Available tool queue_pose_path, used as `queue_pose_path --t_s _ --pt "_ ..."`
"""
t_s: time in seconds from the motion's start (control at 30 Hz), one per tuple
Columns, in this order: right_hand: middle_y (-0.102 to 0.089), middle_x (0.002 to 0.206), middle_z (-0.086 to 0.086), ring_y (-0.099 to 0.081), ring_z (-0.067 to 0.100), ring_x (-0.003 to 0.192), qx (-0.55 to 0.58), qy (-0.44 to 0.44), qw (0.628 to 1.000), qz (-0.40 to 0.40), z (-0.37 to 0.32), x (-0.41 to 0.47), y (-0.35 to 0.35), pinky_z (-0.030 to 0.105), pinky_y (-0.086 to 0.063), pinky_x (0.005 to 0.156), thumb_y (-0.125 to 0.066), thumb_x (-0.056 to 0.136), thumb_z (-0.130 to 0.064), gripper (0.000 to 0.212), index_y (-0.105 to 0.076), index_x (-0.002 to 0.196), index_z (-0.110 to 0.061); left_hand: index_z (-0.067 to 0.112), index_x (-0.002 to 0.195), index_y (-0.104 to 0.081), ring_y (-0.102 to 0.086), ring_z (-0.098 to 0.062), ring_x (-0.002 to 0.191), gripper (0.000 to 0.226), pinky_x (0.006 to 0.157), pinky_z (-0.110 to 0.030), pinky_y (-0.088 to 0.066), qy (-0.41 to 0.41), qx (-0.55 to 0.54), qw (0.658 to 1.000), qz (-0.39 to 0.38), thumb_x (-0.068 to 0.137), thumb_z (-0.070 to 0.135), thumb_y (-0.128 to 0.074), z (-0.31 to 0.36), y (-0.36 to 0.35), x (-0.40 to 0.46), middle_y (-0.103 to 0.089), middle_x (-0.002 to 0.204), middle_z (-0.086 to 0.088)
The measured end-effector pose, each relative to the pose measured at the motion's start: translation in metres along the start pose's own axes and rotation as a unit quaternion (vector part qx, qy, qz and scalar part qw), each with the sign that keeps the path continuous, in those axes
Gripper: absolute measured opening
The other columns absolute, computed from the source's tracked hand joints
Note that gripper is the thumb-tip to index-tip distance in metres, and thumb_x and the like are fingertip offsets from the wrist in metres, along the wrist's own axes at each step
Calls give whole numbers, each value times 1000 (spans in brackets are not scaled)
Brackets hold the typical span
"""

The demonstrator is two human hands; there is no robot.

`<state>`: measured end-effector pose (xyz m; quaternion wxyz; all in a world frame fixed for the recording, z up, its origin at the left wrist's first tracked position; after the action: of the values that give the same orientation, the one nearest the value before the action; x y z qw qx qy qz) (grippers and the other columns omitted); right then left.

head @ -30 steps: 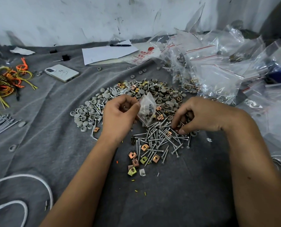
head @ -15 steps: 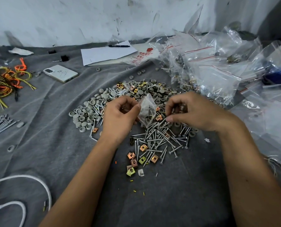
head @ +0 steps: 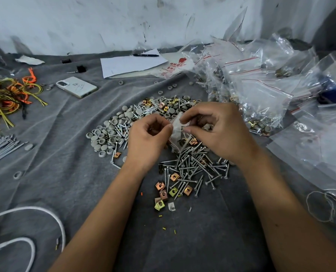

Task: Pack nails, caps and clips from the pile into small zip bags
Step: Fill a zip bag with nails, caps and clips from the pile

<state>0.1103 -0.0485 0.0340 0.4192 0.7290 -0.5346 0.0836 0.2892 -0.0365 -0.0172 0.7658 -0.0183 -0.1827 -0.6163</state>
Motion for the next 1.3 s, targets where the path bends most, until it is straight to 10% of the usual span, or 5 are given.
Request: queue_pose_path --t_s 0.13,0.33,0.53,0.77,1.3 --pt "-76 91 -5 -73 13 86 19 -28 999 26 9 -1 13 34 -62 79 -83 84 -9 14 -78 97 -13 6 84 -72 -59 -15 53 9 51 -29 -48 3 -5 1000 6 93 5 -71 -2 2 1 -69 69 -14" --pt "-74 81 -20 -69 -1 78 -66 -164 962 -206 42 -16 18 20 -50 72 -85 81 -23 14 -79 83 -36 6 83 -71 -56 -14 51 11 49 -26 -47 17 -18 1000 20 94 5 -71 -6 3 3 -66 63 -8" --pt "-71 78 1 -56 9 67 -31 -204 927 -313 41 -25 7 24 -43 60 -87 80 -23 21 -80 86 -42 5 84 -71 -56 -15 50 10 47 -25 -46 16 -18 1000 20 94 5 -71 -5 4 2 -66 67 -18" --pt "-59 77 -7 -57 12 70 -73 -207 915 -338 40 -26 -3 46 -51 74 -90 76 -27 23 -78 88 -43 6 83 -72 -56 -15 50 10 47 -25 -46 17 -16 1000 17 93 6 -72 -6 4 3 -66 67 -18" --pt "-69 82 -5 -63 14 77 -68 -176 934 -303 42 -23 -4 45 -55 76 -79 89 -24 11 -79 92 -34 9 83 -72 -56 -16 48 11 47 -25 -46 20 -3 999 30 93 7 -73 -8 5 5 -64 67 -22"
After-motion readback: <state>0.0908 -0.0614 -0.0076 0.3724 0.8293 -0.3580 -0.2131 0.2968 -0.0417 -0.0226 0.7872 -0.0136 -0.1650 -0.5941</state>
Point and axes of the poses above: each hand's wrist, its own x-axis towards the middle knuckle, its own y-axis out of the back of the hand, z = x × y, the point moved 6 cm from there along x, towards the middle knuckle
